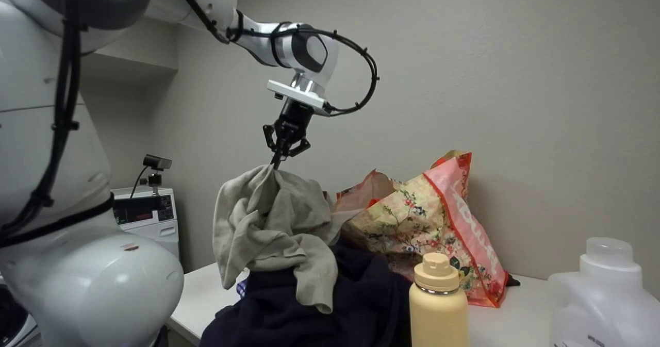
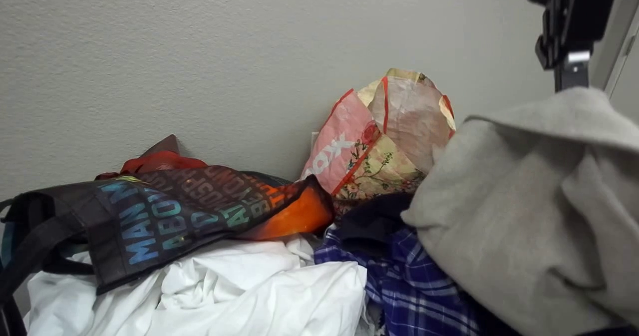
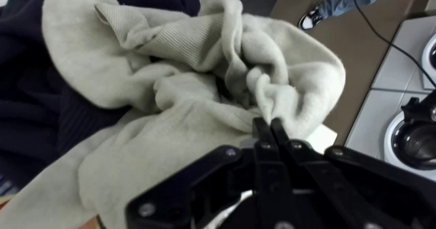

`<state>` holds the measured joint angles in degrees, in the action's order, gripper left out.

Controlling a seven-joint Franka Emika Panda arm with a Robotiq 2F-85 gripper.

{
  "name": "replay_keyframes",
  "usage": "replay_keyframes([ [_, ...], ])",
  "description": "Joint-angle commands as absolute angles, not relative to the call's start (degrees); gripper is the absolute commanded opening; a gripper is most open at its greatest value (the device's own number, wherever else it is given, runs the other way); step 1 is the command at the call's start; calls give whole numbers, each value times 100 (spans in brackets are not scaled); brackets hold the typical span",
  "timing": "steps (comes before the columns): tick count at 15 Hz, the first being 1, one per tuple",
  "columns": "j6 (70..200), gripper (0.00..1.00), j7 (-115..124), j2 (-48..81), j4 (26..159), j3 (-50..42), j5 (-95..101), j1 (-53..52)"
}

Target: Take the grey clothing out of the pink bag

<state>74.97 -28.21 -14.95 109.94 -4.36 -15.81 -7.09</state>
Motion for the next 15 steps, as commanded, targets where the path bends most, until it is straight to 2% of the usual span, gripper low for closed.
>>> replay_keyframes([
  [1,7525,1,-3158,-1171,11995,-353,-1603,-589],
  [7,8132,1,-2935,-199,13118,-155,-934,-487],
  [11,9460,2,-2461,-10,13337,-106,-922,-361],
  [15,10201,3,-2211,-129,13249,-158,-1085,-209],
])
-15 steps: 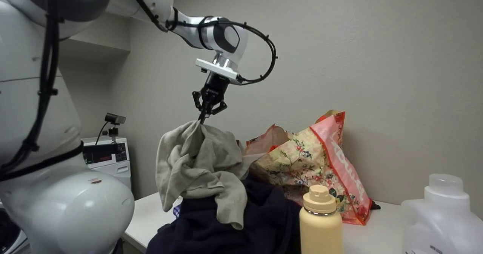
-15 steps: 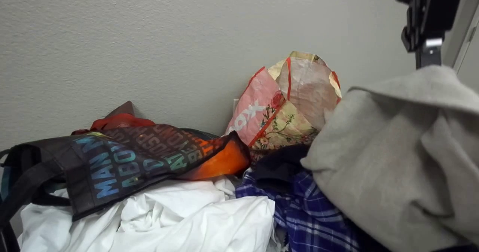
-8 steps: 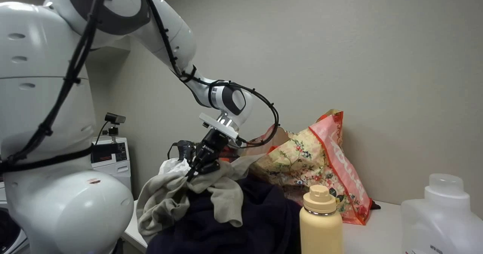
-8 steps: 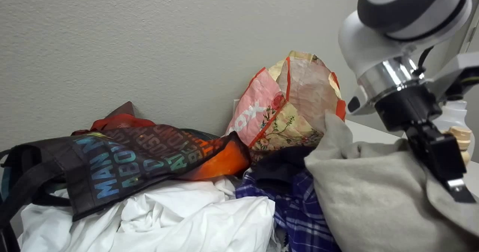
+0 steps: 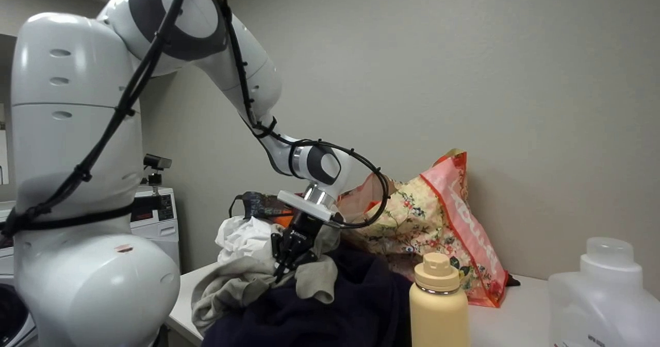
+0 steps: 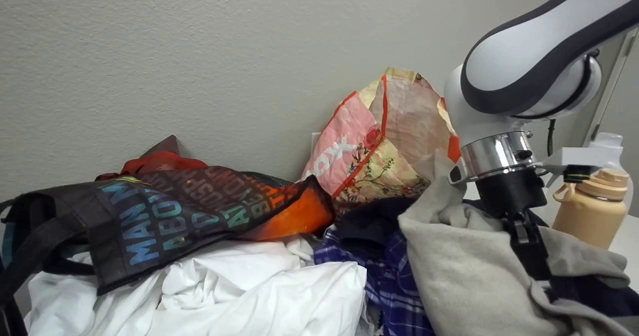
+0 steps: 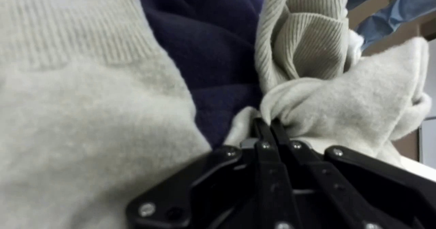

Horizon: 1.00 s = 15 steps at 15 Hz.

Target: Take the grey clothing out of the pink bag

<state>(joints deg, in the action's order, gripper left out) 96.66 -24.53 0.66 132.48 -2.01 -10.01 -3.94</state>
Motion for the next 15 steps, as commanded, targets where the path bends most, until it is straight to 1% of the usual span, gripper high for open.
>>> replay_keyframes([
  [1,10366,3,-2175,-200,13265,-164,-1074,-177],
  [2,10547,7,-2133,-285,13303,-169,-1062,-149],
  [3,10705,29,-2077,-364,13322,-174,-1055,-124],
  [5,10943,33,-1959,-477,13313,-185,-1055,-87],
  [6,11000,39,-1936,-532,13275,-196,-1048,-70],
  [8,11080,52,-1908,-657,13209,-213,-1006,-35],
  [11,11141,77,-1908,-896,12990,-255,-907,13],
  [14,11389,99,-1812,-1118,12703,-294,-987,34],
  [15,11529,100,-1750,-1144,12612,-285,-987,32],
])
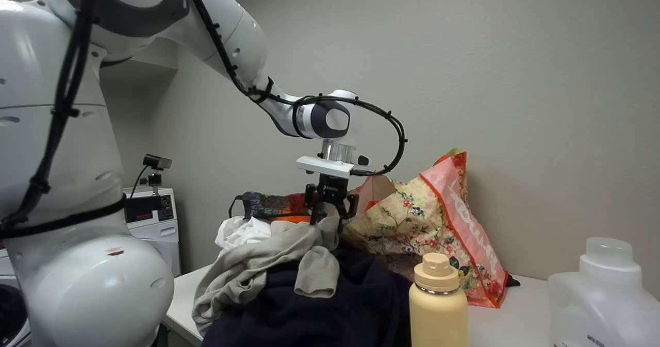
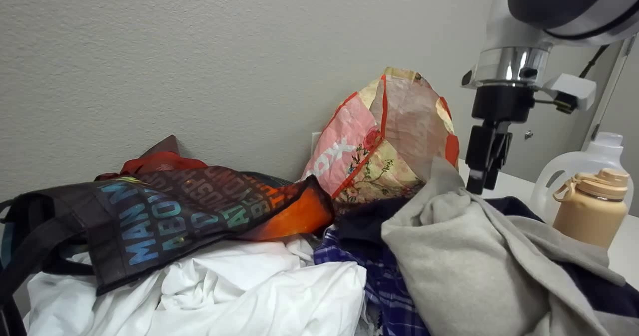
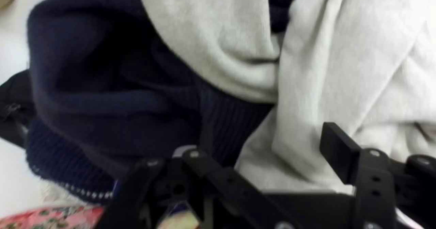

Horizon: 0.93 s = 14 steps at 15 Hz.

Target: Take the grey clothing out of the pink bag

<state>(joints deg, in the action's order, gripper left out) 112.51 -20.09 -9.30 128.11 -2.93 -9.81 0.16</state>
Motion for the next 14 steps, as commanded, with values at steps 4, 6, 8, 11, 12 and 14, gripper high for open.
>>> replay_keyframes([
  [4,12373,100,-1382,-1081,12520,-193,-768,14],
  [6,12834,100,-1220,-1003,12578,-152,-630,10],
  [8,13297,100,-1058,-890,12619,-106,-484,-1],
  [11,13790,100,-724,-686,12647,-31,-84,16],
  [12,13918,100,-574,-624,12667,-10,95,25],
  [14,14074,100,-246,-508,12716,19,489,44],
])
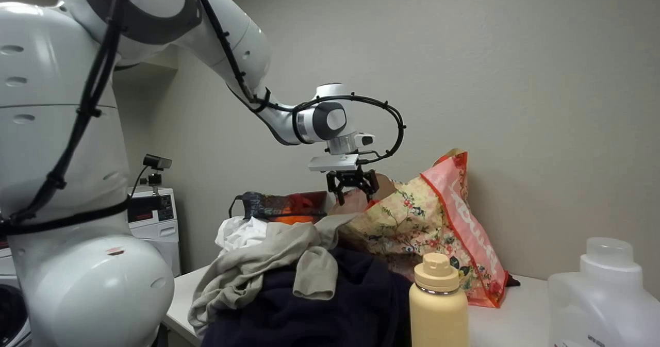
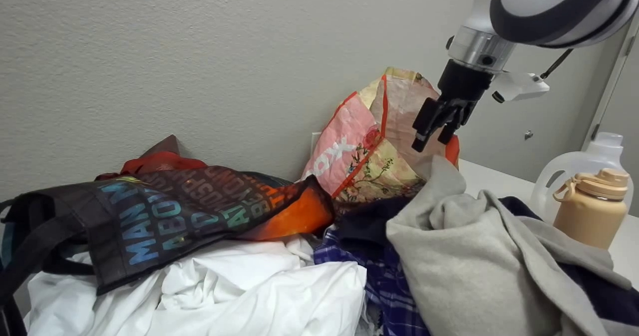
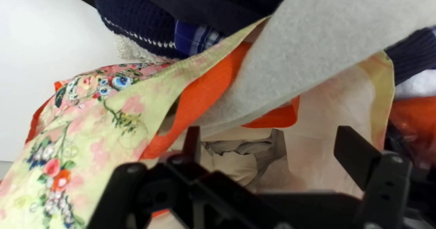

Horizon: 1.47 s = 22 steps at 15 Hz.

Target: Take the grey clothing out of the pink bag

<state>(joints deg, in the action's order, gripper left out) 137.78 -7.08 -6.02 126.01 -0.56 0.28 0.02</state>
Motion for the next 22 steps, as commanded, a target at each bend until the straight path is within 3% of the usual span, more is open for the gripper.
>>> replay_keyframes([
  [1,14108,100,-58,-455,12749,26,714,55],
  [6,14021,100,731,-311,12868,30,1689,34],
  [7,14023,75,796,-293,12884,32,1777,22],
  [9,14018,68,854,-277,12918,35,1815,9],
  [16,13959,11,757,-270,12939,27,1700,8],
  [20,13831,1,652,-273,12905,17,1532,6],
  [22,13808,5,579,-299,12876,8,1381,6],
])
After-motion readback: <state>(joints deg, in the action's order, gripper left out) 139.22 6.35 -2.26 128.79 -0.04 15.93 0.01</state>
